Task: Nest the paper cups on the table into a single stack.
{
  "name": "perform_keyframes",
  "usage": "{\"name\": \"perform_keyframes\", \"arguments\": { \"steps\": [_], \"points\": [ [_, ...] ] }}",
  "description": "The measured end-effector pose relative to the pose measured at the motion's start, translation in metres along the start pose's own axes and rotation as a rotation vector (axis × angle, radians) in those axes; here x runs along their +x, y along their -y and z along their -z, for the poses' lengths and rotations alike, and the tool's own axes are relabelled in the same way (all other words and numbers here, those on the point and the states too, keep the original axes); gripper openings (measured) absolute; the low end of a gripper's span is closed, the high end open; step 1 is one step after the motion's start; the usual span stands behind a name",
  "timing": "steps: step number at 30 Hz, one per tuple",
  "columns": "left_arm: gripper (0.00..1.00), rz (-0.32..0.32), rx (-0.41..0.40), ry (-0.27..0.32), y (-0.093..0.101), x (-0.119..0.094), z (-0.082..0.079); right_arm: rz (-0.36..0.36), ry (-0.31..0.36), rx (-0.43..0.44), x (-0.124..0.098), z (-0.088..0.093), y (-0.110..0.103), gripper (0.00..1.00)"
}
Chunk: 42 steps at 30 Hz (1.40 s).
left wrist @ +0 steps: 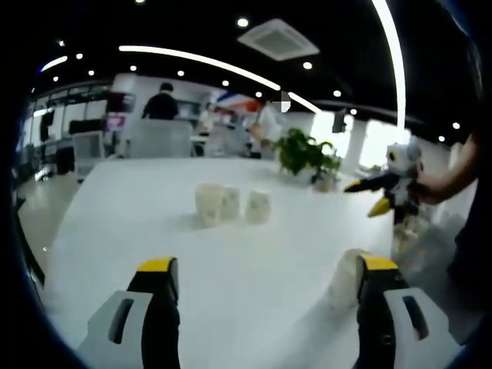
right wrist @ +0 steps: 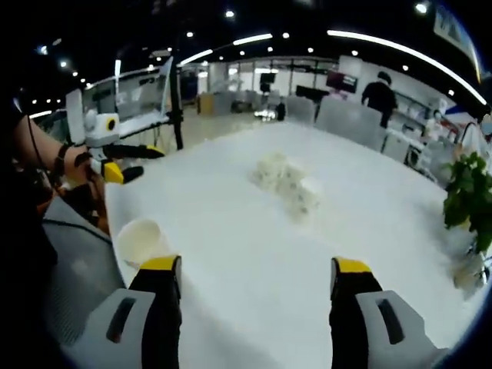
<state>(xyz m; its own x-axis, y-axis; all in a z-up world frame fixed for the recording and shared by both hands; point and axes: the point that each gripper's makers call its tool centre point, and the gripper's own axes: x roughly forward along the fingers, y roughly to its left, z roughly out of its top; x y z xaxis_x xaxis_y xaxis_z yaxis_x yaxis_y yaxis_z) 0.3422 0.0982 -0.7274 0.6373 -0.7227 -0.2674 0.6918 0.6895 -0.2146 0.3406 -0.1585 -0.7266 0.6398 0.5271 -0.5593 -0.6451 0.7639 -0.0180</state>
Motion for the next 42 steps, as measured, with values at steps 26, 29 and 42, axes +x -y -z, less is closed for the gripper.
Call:
{"name": "perform_keyframes", "arguments": {
  "steps": [26,29,42],
  "points": [
    [0.95,-0.023,-0.007,0.012,-0.007,-0.002,-0.003,0.028,0.067,0.135,0.004,-0.001,0.005,1.00],
    [0.95,-0.025,-0.015,0.021,-0.008,0.000,-0.005,0.037,0.061,0.145,0.003,0.002,0.007,1.00],
    [0.95,-0.024,0.004,-0.007,-0.009,0.010,-0.005,0.063,0.066,0.160,0.006,0.014,0.006,1.00]
  ]
}}
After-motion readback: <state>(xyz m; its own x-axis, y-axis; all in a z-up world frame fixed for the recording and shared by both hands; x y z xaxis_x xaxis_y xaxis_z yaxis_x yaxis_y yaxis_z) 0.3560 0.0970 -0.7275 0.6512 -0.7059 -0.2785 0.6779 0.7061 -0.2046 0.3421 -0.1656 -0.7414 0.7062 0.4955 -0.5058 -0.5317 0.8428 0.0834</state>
